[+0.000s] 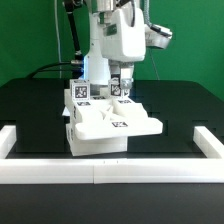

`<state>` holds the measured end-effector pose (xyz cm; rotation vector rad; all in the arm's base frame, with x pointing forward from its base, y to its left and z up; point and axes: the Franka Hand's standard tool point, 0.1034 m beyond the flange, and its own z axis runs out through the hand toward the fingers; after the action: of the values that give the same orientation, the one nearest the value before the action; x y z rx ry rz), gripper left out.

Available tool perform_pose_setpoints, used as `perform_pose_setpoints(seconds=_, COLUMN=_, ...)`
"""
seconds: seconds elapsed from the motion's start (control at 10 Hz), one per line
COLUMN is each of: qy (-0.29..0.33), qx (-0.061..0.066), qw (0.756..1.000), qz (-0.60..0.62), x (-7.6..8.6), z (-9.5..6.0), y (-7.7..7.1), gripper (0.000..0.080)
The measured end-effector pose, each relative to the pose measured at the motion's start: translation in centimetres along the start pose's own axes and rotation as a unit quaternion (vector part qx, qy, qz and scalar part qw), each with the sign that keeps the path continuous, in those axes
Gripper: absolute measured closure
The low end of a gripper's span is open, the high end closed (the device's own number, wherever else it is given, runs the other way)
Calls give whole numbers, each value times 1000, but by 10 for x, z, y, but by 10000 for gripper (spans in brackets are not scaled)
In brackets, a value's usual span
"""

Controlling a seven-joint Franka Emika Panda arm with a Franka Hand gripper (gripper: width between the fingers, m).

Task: Assemble chair

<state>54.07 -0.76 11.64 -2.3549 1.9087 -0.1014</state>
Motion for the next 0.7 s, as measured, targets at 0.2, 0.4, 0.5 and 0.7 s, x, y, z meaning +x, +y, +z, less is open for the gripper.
perform_pose_setpoints(seconds=0.2, qy=0, qx=0, qw=995, qz=-101, x=-1, z=0, y=-1, gripper=151)
perform_pose_setpoints(seconds=0.4, qy=1, qx=1, qw=973, qz=-230, x=3, z=-1, y=-1, gripper=151)
perform_pose_setpoints(seconds=0.5, qy=1, qx=1, qw=966, qz=-260, x=4, z=-1, y=-1, gripper=151)
perform_pose_setpoints(seconds=0.7, qy=3, qx=-3, qw=945, qz=-326, x=5, z=-1, y=0, gripper=151)
